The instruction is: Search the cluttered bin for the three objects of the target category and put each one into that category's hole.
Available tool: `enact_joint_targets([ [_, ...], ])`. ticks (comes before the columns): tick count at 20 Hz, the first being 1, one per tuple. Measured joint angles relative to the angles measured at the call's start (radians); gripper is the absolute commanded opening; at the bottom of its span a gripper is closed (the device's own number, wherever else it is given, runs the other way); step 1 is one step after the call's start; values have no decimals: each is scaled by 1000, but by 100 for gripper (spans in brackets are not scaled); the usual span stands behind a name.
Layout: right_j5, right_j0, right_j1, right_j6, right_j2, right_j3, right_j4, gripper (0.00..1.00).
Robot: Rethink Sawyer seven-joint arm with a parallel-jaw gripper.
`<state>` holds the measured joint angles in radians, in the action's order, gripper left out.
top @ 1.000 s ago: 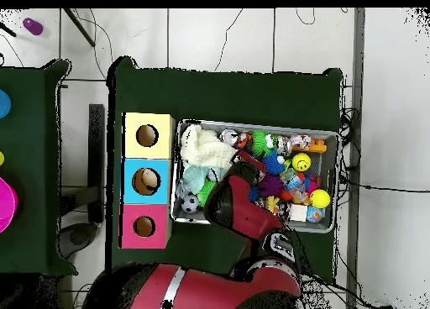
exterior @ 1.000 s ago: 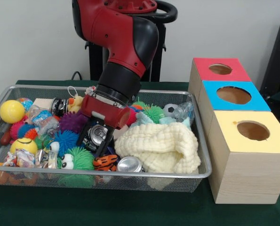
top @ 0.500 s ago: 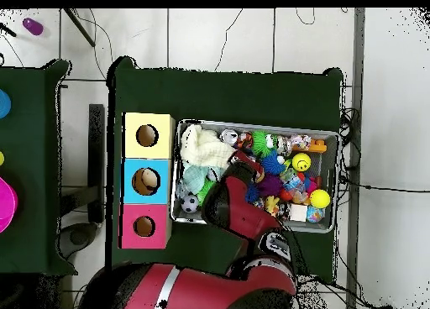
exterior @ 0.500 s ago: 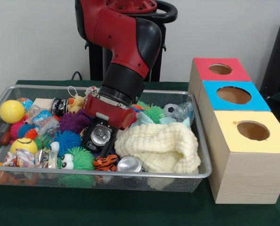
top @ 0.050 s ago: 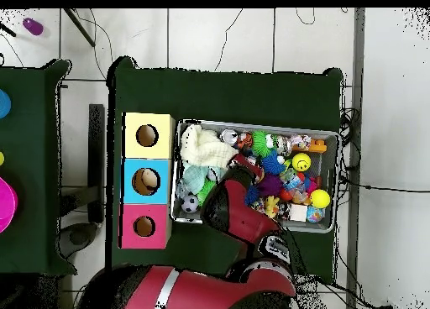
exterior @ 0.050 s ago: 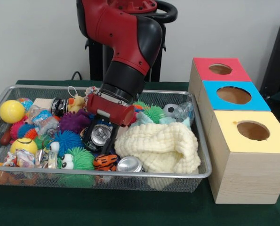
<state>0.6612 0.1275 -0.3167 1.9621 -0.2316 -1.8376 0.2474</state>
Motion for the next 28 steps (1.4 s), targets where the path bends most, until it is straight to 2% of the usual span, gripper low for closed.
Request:
enact_joint_targets([
  [6, 0, 3, -5, 5, 5, -22, 6, 100],
  [10, 5, 4, -3, 40, 9, -40, 17, 100],
  [21, 137, 2, 27, 212, 10, -61, 23, 100],
  [28, 166, 1, 36, 241, 10, -61, 23, 100],
])
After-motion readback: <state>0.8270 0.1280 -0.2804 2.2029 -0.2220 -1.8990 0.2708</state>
